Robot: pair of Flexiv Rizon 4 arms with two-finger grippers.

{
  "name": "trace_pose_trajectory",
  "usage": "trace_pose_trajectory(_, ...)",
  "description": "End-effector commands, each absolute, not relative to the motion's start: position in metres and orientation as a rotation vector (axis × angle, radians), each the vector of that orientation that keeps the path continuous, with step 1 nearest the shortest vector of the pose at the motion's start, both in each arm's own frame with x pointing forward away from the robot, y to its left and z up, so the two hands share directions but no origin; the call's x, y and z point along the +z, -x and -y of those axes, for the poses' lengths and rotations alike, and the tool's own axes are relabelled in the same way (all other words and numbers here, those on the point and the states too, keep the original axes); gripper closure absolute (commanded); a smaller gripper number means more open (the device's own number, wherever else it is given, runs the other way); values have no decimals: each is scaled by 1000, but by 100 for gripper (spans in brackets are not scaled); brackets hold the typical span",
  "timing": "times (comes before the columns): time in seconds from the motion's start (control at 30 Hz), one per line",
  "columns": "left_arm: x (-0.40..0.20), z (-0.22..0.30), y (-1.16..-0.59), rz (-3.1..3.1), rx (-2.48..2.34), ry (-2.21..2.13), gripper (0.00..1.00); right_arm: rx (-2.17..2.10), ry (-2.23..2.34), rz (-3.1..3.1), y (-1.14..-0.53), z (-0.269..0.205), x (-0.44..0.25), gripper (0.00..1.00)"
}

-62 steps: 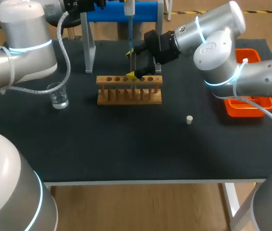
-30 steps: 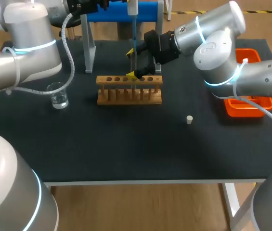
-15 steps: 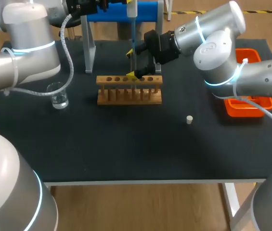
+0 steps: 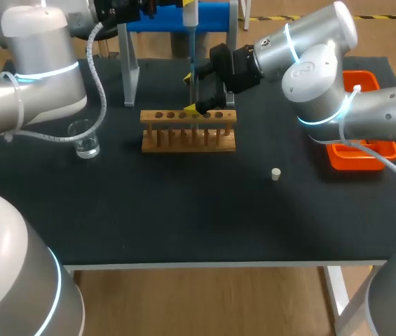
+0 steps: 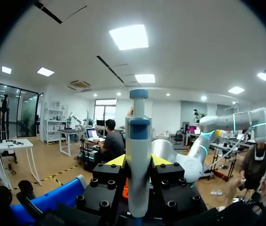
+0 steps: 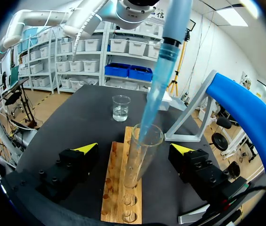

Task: Invert the test tube, pick up the pipette, mount the tip to pipette, aspirate from beaker and dispense into the tube, eject the tip, return the pipette, and cap with the stopper.

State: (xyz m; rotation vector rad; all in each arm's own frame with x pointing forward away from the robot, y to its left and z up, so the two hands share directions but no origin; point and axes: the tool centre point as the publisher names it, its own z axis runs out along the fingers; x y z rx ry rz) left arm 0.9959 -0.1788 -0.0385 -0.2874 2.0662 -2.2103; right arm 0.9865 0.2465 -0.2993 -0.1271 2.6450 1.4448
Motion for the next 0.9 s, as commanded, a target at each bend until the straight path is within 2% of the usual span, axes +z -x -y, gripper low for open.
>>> trace_pose_trajectory(0.03, -41, 179, -998, -2061, -2216, 279, 100, 1443, 128, -2647, -987, -246, -299, 0)
trace_pose_trajectory(0.9, -56, 178, -997, -2054, -2212, 245, 100, 1443, 128, -2647, -987, -246, -299, 0)
